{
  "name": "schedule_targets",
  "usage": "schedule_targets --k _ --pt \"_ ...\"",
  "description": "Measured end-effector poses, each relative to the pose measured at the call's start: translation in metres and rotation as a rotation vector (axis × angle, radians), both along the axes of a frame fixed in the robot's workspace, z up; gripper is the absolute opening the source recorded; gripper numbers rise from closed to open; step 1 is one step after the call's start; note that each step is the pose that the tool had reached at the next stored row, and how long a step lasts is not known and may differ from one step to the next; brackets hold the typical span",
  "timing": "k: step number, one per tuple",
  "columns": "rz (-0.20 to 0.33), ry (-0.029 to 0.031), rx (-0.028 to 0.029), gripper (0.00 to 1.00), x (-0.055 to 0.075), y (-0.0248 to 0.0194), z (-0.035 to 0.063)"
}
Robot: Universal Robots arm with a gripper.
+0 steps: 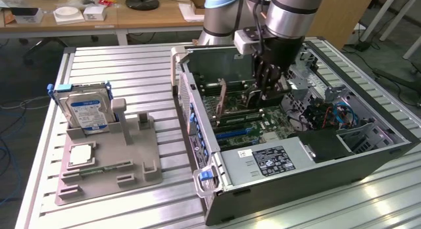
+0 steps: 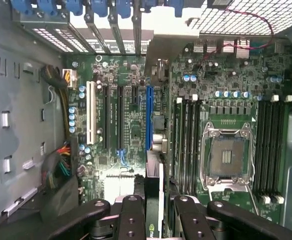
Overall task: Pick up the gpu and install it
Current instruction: 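Insert the gpu into the slot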
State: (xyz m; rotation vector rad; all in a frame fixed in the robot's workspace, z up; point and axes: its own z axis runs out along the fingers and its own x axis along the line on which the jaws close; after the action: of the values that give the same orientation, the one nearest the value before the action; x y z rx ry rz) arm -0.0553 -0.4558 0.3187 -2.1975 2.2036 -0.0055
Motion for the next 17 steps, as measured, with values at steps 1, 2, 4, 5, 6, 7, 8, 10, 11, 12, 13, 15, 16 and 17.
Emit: schedule_targets --k 1,2,4,5,6,7,8,10,11,12,13,15,16,17 --pt "0.0 0.0001 -0.0001 0.27 -0.001 0.0 -0.0012" --pt "0.0 0.0 0.0 0.27 -0.003 0.0 -0.0023" --pt "0.0 0.0 0.0 0.27 -0.008 0.0 -0.0044" --pt "0.0 0.0 0.0 0.27 -0.009 0.0 -0.0053" --pt "0.0 0.0 -0.0001 0.27 -0.01 0.0 -0.0062" --pt "0.0 0.0 0.0 0.27 -0.011 0.0 -0.0075" --pt "0.0 0.0 -0.0001 0.27 -0.011 0.0 -0.0089" --pt "0.0 0.0 0.0 0.27 -0.012 0.0 -0.0122" --pt "0.0 0.0 0.0 0.27 -0.012 0.0 -0.0139" --pt "0.0 0.0 0.0 0.27 -0.013 0.0 -0.0157" --pt "0.0 0.0 0.0 0.27 -0.013 0.0 -0.0176" --pt "0.0 0.0 0.0 0.27 -0.016 0.0 -0.0201" --pt "0.0 0.0 -0.0001 0.27 -0.018 0.0 -0.0212" --pt "0.0 0.0 0.0 0.27 -0.02 0.0 -0.0223"
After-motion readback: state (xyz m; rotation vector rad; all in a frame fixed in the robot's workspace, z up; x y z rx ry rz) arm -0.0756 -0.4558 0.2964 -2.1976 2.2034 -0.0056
